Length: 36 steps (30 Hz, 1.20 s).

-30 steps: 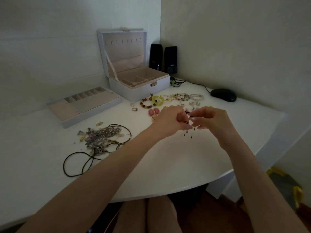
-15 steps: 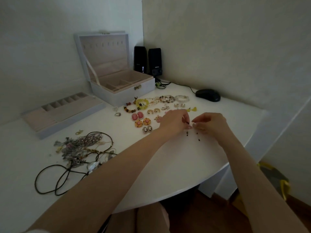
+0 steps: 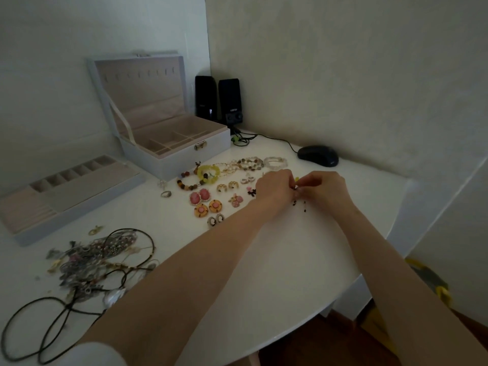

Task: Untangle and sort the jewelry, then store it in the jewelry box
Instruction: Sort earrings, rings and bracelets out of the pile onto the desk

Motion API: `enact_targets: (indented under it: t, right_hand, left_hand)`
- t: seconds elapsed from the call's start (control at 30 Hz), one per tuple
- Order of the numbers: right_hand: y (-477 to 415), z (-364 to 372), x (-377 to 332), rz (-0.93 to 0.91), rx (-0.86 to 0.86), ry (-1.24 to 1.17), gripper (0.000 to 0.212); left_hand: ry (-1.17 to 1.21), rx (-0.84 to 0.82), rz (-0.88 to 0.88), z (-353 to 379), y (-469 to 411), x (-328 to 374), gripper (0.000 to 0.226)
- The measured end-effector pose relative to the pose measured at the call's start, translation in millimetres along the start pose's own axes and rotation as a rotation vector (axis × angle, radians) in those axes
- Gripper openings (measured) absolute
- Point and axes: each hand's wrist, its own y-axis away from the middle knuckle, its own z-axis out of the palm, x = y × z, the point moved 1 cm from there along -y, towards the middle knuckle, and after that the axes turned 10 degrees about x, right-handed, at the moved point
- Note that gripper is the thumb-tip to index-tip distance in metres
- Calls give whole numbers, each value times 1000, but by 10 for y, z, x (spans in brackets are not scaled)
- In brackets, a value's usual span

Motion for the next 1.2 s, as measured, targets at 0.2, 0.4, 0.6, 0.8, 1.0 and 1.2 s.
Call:
enact_targets:
  t: [0.2, 0.4, 0.6, 0.8, 1.0, 1.2]
  right_hand:
    - [41, -50, 27, -13, 17, 46, 19]
    - [86, -15, 44, -50, -21, 165, 22]
    - [43, 15, 78, -77, 10, 211, 19]
    - [51, -27, 60, -67, 19, 221, 27]
    - [122, -49, 73, -64, 53, 174, 30]
    - [156, -56, 78, -43, 73, 141, 10]
  left_hand:
    - [-37, 77, 71, -50, 56, -82, 21]
    - [-82, 45, 84, -39, 143, -85, 26]
    - [-64, 11, 54, -14, 139, -53, 29]
    - [-18, 108, 65, -14, 137, -38, 19]
    - [-92, 129, 109, 45, 51, 23, 15]
    - [-150, 131, 53, 130, -62, 38, 19]
